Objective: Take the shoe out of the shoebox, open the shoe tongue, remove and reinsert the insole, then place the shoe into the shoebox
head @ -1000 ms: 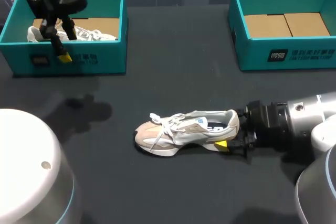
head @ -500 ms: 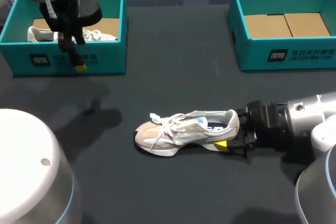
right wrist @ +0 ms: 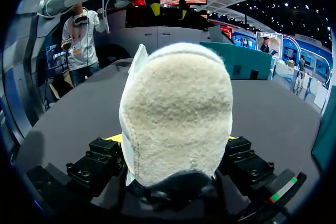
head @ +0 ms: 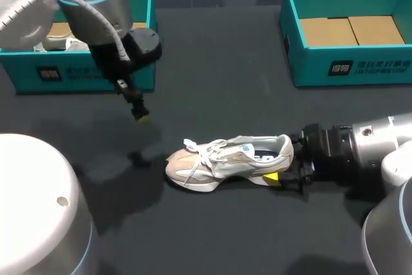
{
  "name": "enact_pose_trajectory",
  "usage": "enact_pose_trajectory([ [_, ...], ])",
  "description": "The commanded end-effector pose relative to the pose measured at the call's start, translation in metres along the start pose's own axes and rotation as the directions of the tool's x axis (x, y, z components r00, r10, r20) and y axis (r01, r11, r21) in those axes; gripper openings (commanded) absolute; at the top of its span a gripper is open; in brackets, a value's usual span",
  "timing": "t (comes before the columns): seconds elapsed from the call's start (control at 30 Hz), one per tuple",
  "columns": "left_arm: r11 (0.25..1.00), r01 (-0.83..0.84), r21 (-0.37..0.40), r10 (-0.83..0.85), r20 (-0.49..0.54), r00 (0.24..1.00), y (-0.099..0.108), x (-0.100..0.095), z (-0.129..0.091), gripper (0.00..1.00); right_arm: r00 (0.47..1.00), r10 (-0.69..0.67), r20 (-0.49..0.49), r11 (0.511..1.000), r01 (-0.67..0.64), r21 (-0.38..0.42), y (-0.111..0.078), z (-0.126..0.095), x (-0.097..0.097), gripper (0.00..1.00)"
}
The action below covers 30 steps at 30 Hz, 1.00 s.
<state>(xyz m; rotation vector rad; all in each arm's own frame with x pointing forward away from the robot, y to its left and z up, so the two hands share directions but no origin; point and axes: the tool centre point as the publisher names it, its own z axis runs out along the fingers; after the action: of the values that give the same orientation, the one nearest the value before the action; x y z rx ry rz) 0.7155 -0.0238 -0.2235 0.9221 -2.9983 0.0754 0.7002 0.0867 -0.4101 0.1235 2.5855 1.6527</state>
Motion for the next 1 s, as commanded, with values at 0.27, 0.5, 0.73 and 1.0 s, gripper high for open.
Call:
enact_pose_trajectory([
  [0.27,0.962,0.272,-0.020,-0.266,0.155,0.951,-0.009,0.010,0.001,1.00,1.000,0.000,-0.001,1.000,0.000,0.004,-0.001,0.001,0.000,0.00],
  [0.5,0.901,0.429,-0.070,-0.415,0.155,0.896,-0.018,0.037,0.014,1.00,1.000,0.000,-0.001,1.000,0.000,0.004,-0.001,0.001,0.000,0.00],
  [0.73,0.786,0.610,-0.099,-0.591,0.166,0.789,-0.028,0.073,0.018,1.00,1.000,0.000,-0.001,1.000,0.000,0.004,-0.001,0.001,0.000,0.00],
  [1.0,0.734,0.679,-0.026,-0.659,0.211,0.722,-0.030,0.083,0.017,1.00,1.000,0.000,-0.001,1.000,0.000,0.004,-0.001,0.001,0.000,0.00],
])
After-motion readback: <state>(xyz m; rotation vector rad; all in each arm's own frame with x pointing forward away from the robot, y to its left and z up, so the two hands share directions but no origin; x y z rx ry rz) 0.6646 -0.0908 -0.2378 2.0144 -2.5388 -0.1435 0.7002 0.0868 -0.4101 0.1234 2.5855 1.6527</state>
